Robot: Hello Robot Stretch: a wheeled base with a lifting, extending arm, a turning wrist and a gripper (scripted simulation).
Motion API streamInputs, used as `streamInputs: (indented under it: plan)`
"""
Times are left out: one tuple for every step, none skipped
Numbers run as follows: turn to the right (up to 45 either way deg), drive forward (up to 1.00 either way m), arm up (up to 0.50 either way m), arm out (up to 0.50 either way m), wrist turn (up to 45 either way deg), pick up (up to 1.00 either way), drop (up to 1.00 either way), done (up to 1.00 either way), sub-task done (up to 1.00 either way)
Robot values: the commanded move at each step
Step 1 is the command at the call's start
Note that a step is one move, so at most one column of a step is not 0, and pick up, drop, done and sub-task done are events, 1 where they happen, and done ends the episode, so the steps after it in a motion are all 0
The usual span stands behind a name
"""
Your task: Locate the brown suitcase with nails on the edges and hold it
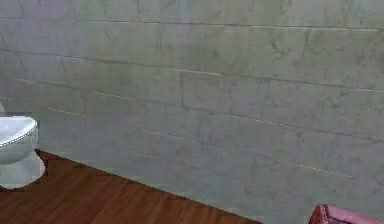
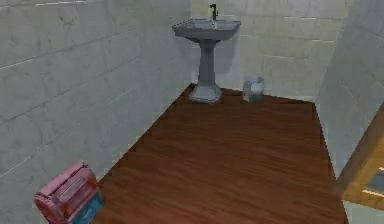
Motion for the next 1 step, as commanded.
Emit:
streamInputs:
  plan:
    - [-45.0, 0.0, 0.0, 0.0, 0.0, 0.0, 0.0, 0.0, 0.0]
